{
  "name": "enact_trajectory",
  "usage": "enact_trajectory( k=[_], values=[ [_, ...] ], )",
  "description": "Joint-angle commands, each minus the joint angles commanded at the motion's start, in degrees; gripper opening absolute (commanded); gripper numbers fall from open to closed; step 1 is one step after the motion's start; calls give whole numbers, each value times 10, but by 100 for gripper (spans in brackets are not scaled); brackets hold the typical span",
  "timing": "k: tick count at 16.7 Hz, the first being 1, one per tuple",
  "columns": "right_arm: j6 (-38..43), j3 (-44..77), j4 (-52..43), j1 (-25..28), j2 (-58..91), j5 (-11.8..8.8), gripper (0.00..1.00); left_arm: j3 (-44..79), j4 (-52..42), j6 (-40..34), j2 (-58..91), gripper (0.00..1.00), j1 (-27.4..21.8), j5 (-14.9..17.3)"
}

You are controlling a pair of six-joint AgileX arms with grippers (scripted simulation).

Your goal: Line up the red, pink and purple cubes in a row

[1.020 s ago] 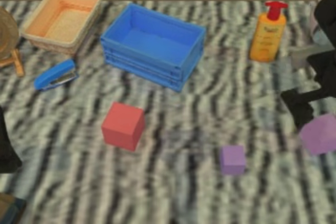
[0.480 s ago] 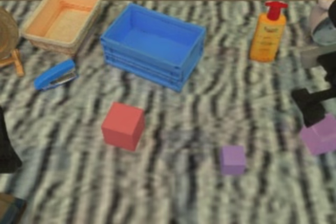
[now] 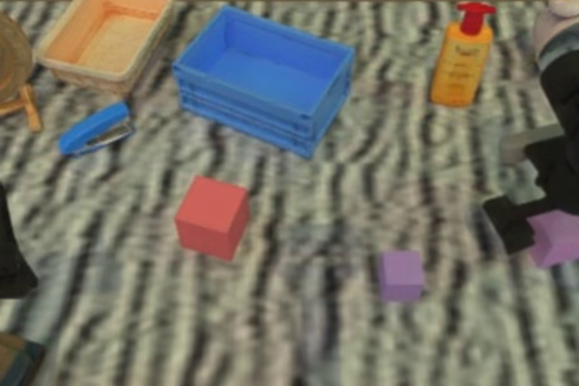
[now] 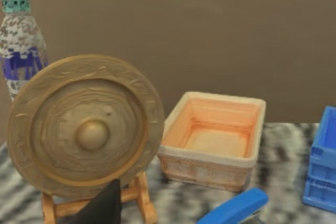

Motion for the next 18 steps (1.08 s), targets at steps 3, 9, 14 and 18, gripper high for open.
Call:
enact_trajectory(
  k=[3, 9, 14, 18],
  values=[
    [0, -6, 11, 0, 7, 0, 100, 0, 0, 0, 0, 100, 0, 0],
    [0, -6, 11, 0, 7, 0, 70, 0, 0, 0, 0, 100, 0, 0],
    [0, -6, 11, 0, 7, 0, 32, 0, 0, 0, 0, 100, 0, 0],
    [0, -6, 11, 0, 7, 0, 2, 0, 0, 0, 0, 100, 0, 0]
  ],
)
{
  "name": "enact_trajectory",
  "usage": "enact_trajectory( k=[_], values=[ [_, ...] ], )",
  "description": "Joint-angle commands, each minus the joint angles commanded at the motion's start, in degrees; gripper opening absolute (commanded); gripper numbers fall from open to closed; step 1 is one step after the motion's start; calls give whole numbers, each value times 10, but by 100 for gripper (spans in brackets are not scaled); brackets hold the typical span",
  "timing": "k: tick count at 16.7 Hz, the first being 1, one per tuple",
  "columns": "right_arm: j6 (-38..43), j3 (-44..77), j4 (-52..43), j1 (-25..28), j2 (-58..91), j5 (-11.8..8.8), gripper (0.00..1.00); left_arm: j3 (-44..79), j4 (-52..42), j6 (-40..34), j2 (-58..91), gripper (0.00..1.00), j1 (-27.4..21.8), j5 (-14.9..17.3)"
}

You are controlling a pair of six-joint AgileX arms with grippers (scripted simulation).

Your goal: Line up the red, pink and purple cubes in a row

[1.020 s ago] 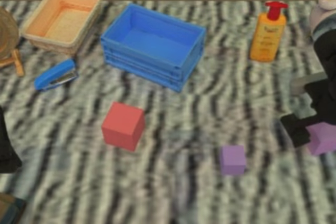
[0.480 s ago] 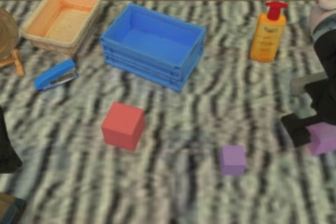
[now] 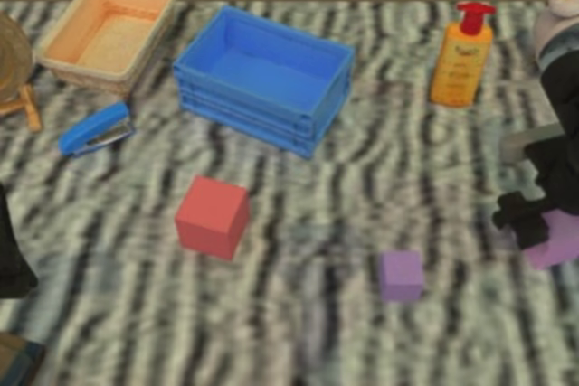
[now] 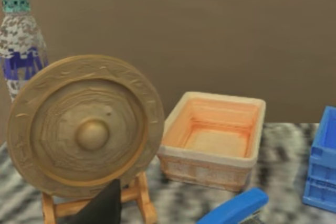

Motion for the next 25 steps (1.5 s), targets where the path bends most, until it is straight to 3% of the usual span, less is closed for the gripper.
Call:
enact_trajectory(
  k=[10, 17, 25],
  values=[
    [1, 6, -9, 1, -15, -2, 0, 0, 0, 0, 0, 100, 0, 0],
    [-1, 69, -140, 5, -79, -3, 0, 0, 0, 0, 0, 100, 0, 0],
    [21, 90, -160, 20, -79, -3, 0, 0, 0, 0, 0, 100, 0, 0]
  ],
)
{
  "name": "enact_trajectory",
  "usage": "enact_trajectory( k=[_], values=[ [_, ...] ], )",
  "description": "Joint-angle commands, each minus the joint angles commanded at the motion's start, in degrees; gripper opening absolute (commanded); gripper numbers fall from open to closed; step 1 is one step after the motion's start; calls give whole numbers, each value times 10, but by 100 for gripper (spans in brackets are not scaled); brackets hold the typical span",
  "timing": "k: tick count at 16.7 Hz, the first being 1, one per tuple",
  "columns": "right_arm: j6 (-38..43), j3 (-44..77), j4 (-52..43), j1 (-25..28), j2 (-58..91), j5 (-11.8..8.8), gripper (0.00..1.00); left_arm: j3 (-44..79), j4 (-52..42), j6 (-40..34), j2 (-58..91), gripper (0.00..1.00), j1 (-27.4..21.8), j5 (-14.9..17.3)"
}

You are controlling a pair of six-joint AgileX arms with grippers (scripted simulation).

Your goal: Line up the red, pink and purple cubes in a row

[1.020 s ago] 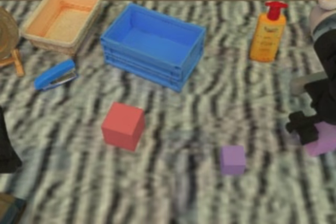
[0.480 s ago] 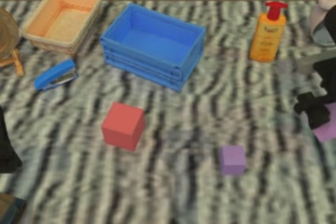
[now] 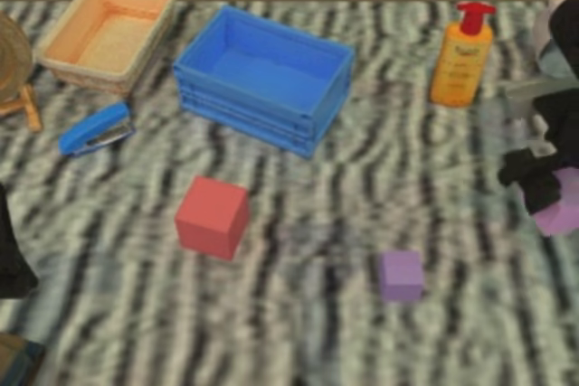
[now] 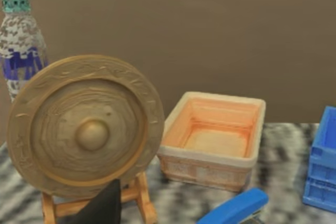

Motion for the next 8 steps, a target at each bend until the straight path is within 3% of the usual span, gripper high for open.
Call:
enact_trajectory(
  k=[4, 8],
  values=[
    [108, 58, -30, 79, 38, 2, 0, 0, 0, 0, 0, 100, 0, 0],
    [288, 131, -68, 190, 81, 6, 0, 0, 0, 0, 0, 100, 0, 0]
  ],
)
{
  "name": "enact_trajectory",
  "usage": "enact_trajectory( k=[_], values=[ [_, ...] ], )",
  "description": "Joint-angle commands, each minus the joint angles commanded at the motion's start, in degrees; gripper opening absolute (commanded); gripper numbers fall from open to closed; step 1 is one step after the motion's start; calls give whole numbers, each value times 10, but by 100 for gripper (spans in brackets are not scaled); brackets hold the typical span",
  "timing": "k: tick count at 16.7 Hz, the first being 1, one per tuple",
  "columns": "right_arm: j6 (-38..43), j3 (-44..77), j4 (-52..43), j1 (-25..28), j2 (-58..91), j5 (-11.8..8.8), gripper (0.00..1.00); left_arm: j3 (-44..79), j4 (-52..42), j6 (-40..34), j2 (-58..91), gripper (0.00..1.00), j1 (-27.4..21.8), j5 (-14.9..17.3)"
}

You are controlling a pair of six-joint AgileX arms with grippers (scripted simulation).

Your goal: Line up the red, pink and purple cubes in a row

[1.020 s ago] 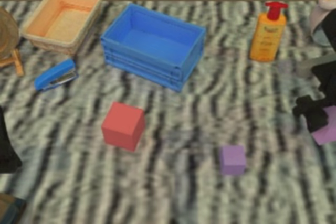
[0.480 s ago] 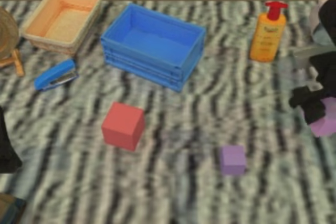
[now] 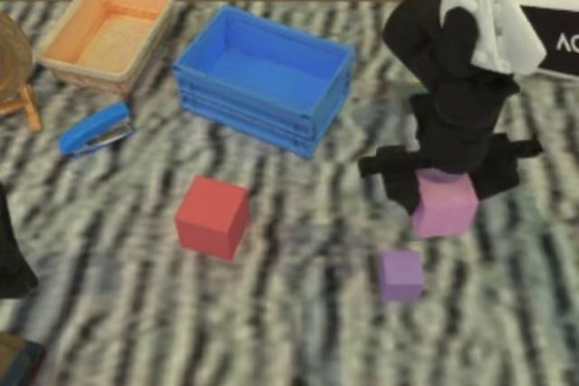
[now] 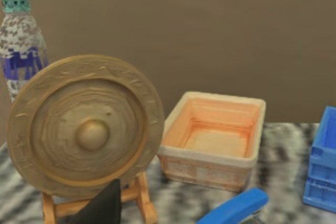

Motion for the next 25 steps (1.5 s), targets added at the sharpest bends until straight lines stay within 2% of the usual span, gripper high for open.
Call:
enact_trajectory(
  k=[4, 7, 13, 21, 25],
  values=[
    [161, 66, -31, 103, 31, 4, 0, 0, 0, 0, 0, 100, 0, 0],
    [221, 94, -41, 150, 40, 7, 0, 0, 0, 0, 0, 100, 0, 0],
    [230, 96, -39, 156, 38, 7, 0, 0, 0, 0, 0, 100, 0, 0],
    [233, 14, 89, 160, 85, 8, 0, 0, 0, 0, 0, 100, 0, 0],
    [233, 9, 95, 160, 88, 8, 0, 0, 0, 0, 0, 100, 0, 0]
  ],
)
